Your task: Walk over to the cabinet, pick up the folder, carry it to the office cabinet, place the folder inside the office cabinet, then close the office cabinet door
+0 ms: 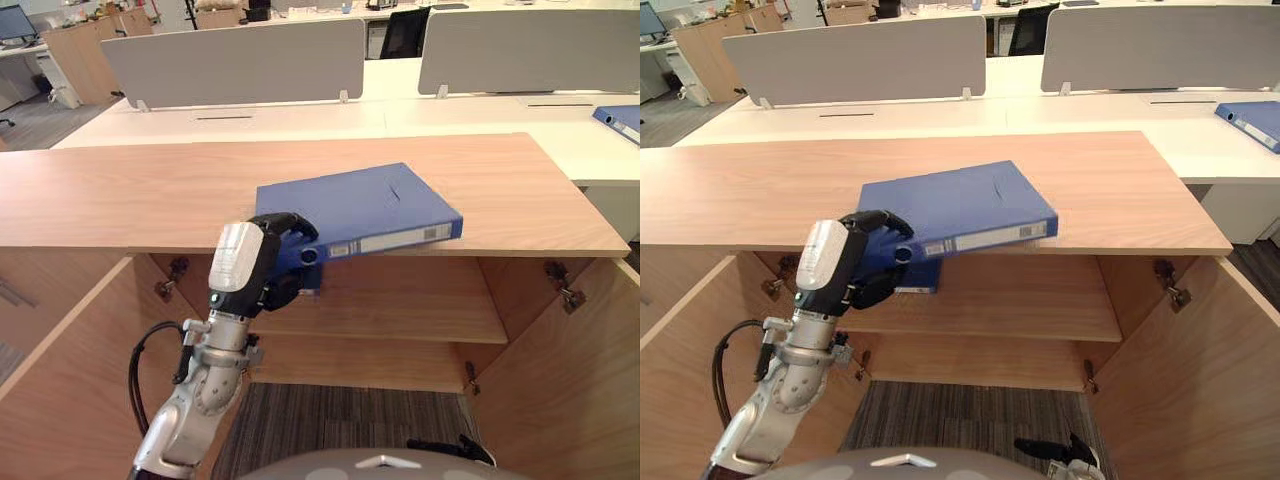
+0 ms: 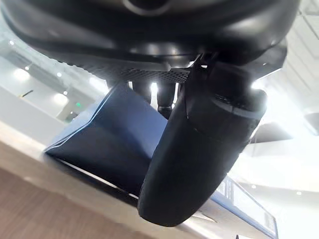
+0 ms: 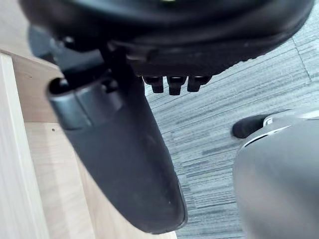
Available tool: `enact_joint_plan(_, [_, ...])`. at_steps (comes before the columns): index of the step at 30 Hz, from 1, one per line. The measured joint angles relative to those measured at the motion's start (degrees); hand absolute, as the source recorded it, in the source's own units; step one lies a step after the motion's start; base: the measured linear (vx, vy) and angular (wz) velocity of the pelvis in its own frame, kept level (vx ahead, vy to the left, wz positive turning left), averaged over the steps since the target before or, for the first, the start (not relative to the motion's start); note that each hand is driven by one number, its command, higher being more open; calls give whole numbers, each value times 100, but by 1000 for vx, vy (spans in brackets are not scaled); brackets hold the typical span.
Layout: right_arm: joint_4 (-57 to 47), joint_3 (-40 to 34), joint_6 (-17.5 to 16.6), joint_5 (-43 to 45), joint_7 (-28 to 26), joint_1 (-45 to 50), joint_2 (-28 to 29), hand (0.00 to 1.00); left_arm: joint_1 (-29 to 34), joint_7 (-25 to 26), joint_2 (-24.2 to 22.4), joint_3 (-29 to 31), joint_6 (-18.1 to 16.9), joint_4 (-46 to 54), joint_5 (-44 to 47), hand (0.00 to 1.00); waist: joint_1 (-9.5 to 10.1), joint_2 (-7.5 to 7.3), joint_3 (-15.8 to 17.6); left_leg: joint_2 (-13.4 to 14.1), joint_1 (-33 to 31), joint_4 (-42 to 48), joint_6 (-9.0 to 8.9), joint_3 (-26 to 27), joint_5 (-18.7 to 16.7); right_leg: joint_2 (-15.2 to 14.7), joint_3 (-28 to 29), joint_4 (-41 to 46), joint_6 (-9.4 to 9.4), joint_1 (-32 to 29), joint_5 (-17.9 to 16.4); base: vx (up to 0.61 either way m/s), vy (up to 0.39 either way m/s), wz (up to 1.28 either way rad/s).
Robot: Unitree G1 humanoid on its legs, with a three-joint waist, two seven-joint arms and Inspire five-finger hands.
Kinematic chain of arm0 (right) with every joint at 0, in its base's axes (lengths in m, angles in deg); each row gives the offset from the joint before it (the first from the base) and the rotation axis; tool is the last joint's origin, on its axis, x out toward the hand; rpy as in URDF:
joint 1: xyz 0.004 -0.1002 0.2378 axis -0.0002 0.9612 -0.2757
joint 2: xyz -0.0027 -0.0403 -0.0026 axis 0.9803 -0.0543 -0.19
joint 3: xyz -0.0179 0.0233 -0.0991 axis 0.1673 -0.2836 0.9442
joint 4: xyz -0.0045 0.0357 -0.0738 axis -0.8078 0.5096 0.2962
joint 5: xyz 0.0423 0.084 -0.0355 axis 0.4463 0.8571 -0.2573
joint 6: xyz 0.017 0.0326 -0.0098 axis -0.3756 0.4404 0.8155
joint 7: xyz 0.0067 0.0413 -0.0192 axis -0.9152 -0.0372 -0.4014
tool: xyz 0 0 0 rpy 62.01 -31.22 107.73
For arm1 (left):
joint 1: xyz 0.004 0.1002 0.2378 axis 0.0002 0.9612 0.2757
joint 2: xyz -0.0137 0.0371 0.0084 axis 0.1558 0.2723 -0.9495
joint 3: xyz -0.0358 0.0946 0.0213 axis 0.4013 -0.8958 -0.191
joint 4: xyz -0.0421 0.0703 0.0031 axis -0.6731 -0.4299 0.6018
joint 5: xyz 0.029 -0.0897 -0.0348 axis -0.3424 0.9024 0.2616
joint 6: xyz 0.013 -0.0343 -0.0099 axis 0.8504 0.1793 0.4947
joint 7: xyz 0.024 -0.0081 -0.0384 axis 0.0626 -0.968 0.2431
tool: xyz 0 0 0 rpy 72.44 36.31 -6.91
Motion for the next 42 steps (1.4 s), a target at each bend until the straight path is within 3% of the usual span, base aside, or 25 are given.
enact_joint_plan(17, [-499,289,-81,243,91,305,48,100,153,16,-803,135,218,348,485,0,-24,-57,-28,61,-100,32,-4,206,-18,39,235,69,21,-239,63,-13,9,-6])
enact_joint_plan(23, [-1623,526,-250,457,116,509,359,100,234,53,-1144,369,243,955,1221,0,-35,-137,11,72,-240,34,30,193,0,56,276,88,43,-404,164,-49,15,-2])
enact_joint_plan(34, [-4378,1135,-471,675,94,1204,750,100,232,702,-1720,994,119,1983,2982,0,-49,-108,34,14,-261,34,92,184,-14,9,304,79,60,-440,192,-20,11,-1])
enact_joint_plan(42, [-6411,1129,-667,673,96,1727,927,100,231,288,-1884,882,-92,2032,4607,0,-174,-54,73,14,-263,36,87,262,-29,11,391,79,60,-495,192,-10,2,-4])
